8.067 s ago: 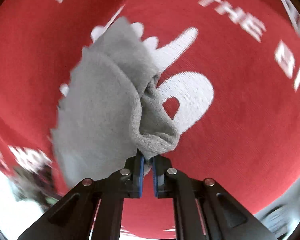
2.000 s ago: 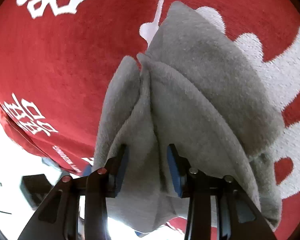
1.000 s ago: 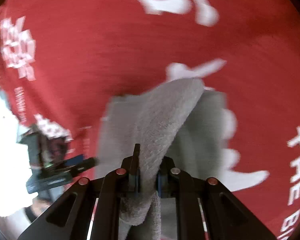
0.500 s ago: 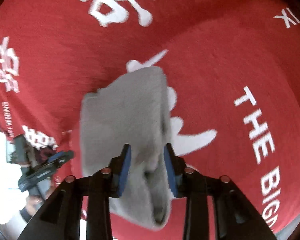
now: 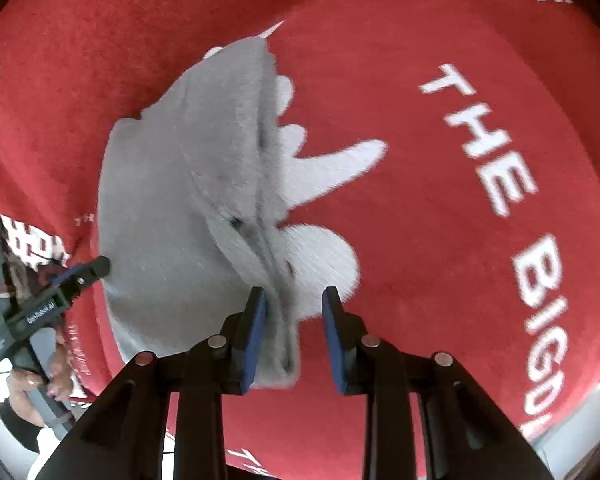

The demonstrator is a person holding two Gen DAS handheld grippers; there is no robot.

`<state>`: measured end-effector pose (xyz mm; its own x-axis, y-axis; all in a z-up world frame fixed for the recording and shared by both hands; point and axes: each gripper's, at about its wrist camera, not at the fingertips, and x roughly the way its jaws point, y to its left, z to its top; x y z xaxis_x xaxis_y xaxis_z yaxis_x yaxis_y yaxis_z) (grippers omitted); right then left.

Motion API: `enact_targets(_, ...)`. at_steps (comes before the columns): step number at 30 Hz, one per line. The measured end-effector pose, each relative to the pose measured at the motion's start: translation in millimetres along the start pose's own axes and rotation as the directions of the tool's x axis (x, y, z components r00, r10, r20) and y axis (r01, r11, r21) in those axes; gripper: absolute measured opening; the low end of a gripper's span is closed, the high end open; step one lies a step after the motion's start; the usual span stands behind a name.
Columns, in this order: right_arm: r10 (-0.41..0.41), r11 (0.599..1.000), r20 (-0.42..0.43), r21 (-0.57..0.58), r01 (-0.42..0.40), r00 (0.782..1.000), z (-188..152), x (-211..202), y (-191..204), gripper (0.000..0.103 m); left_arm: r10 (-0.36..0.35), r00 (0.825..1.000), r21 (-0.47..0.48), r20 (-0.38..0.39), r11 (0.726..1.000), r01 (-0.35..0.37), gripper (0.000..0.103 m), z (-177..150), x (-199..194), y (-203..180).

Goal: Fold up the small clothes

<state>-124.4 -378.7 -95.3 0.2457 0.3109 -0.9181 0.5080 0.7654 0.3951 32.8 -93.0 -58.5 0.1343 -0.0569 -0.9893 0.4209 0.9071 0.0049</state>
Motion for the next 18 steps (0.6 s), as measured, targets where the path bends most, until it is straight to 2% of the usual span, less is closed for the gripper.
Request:
enact_targets(11, -0.02, 1.0, 0.002, -0.012, 0.02, 1.0, -7, -16, 12, 0.036, 0.042, 0.999, -0.009, -0.027, 0.999, -0.043, 0.101, -16, -8, -2)
enact_targets(18, -0.035, 0.999, 0.018, -0.027, 0.035, 0.999, -13, -21, 34, 0.042, 0.026, 0.999, -0.009, -0.023, 1.0, -0.026, 0.101, -25, -14, 9)
